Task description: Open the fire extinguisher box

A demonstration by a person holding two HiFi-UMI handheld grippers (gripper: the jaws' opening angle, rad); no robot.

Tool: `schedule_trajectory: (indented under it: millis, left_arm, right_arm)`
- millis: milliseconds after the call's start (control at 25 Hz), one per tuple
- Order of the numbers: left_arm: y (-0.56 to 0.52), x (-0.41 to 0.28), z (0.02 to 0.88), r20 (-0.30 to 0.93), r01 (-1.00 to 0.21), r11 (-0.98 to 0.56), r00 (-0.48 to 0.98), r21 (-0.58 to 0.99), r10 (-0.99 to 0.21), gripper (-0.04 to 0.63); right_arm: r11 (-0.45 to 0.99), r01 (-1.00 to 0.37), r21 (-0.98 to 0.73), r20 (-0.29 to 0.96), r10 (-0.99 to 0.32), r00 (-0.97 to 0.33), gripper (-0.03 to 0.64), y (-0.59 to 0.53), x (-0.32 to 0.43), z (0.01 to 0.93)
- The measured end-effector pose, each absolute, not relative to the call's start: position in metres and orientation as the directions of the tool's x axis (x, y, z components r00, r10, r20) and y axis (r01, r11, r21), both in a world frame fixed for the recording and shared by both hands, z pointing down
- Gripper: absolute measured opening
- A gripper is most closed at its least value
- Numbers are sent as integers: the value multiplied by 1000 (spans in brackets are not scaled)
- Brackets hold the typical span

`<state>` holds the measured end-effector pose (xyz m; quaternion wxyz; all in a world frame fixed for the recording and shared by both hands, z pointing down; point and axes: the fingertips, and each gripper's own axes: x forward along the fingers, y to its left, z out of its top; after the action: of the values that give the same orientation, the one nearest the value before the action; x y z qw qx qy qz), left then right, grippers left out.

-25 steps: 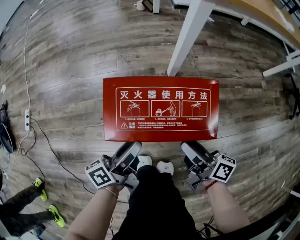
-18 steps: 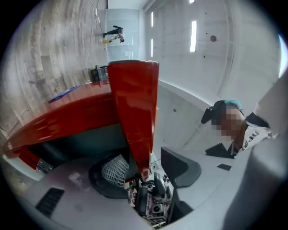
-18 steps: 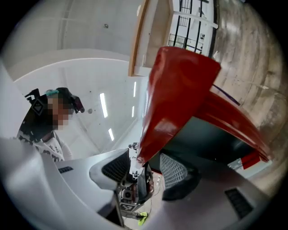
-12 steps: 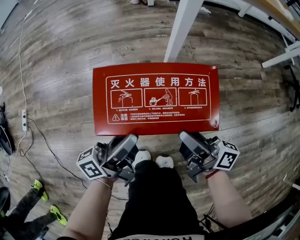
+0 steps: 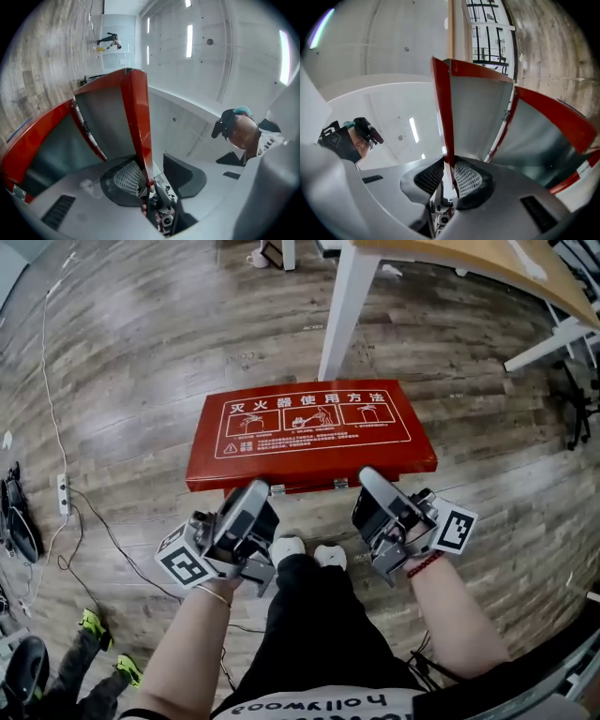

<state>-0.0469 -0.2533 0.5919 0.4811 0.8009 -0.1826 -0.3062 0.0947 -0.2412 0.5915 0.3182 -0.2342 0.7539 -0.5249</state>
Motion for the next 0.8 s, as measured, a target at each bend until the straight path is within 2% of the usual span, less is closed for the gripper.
schedule_trajectory:
  millis: [160, 360, 800]
  left_arm:
    - [-291, -42, 565, -240, -71, -416, 725, 906, -646, 63]
    - [-323, -41, 539, -228, -79, -394, 706, 916, -671, 51]
    - [-394, -33, 520, -111, -11, -163, 685, 987, -720, 51]
  right_arm:
    - [272, -39, -962, -181, -733, -656, 62, -276, 99, 558]
    - [189, -23, -982, -136, -782, -609, 52, -307, 100, 536]
    - [-29, -33, -999, 42, -844, -534, 41, -378, 111, 521]
